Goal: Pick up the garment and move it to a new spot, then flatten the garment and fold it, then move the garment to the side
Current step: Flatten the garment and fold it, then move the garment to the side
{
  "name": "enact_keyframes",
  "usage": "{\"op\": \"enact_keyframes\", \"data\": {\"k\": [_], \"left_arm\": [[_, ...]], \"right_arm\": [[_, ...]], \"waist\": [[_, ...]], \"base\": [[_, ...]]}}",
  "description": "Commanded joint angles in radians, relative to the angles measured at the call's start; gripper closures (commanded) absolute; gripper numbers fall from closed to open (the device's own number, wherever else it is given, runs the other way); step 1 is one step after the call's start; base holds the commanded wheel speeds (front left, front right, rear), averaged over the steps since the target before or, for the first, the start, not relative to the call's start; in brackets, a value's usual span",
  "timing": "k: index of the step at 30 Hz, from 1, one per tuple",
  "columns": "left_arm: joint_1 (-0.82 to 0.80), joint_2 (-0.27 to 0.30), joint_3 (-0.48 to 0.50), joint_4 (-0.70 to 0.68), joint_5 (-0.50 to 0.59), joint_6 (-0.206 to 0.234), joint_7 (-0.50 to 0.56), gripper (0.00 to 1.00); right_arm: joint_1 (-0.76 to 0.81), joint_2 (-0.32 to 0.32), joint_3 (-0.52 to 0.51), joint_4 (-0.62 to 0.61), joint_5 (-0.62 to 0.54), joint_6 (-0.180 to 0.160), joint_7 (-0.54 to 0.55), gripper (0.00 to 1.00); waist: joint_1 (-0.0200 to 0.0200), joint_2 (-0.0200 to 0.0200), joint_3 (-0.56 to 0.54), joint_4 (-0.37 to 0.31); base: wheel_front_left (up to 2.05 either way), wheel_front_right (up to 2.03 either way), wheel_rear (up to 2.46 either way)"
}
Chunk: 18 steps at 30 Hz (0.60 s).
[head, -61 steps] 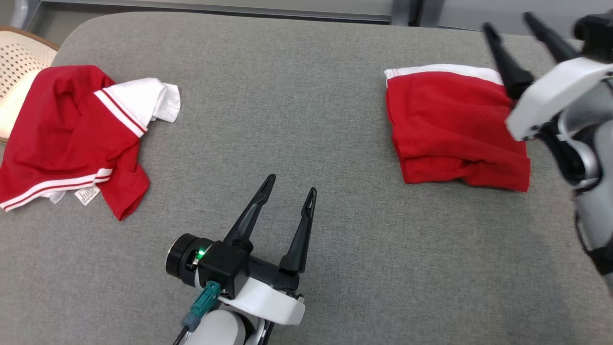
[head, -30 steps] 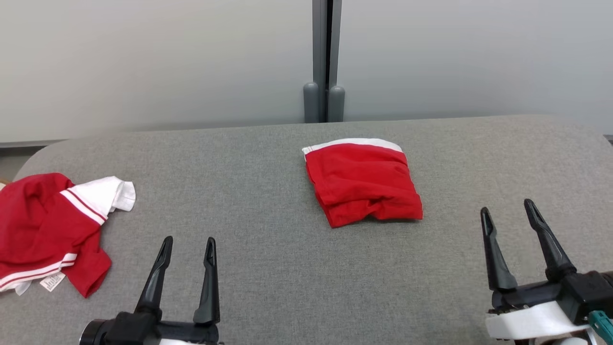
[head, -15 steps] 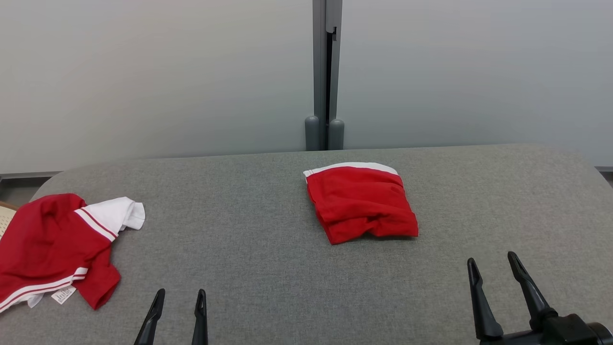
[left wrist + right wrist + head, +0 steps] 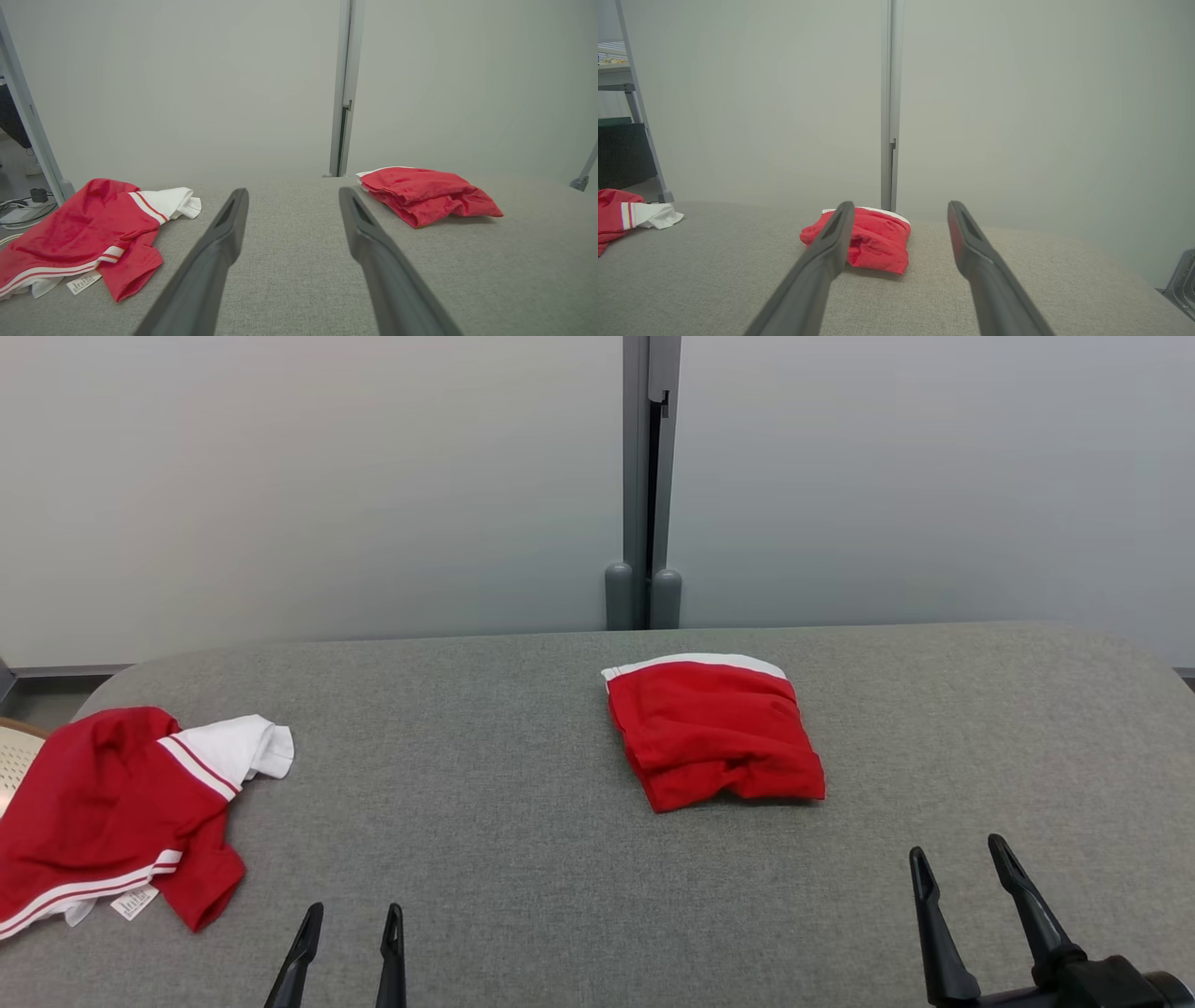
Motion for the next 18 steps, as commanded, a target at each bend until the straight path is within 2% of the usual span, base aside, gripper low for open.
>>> {"op": "enact_keyframes", "data": {"k": [1,11,14,18], "left_arm": [[-0.008,0.003,0.003,0.000,0.003,0.004,0.000,0.00],[-0.020,0.003,-0.003,0.003,0.000,0.008,0.000,0.00],[-0.029,0.003,-0.009,0.003,0.001,0.006,0.000,0.00],[-0.051,0.003,-0.026,0.010,-0.002,-0.005,0.000,0.00]], "right_arm": [[0.008,0.000,-0.004,-0.004,-0.006,0.000,-0.001,0.00],[-0.003,0.000,-0.006,-0.012,-0.008,0.000,-0.001,0.00],[-0.022,0.000,-0.005,-0.009,0.019,0.000,-0.001,0.00],[-0.097,0.000,0.022,0.054,0.098,0.000,-0.001,0.00]], "waist": [[0.0000,0.0000,0.003,0.002],[0.0000,0.0000,0.016,0.003],[0.0000,0.0000,0.030,0.007],[0.0000,0.0000,0.071,0.016]], "base": [[0.00,0.00,0.00],[0.00,0.00,0.00],[0.00,0.00,0.00],[0.00,0.00,0.00]]}}
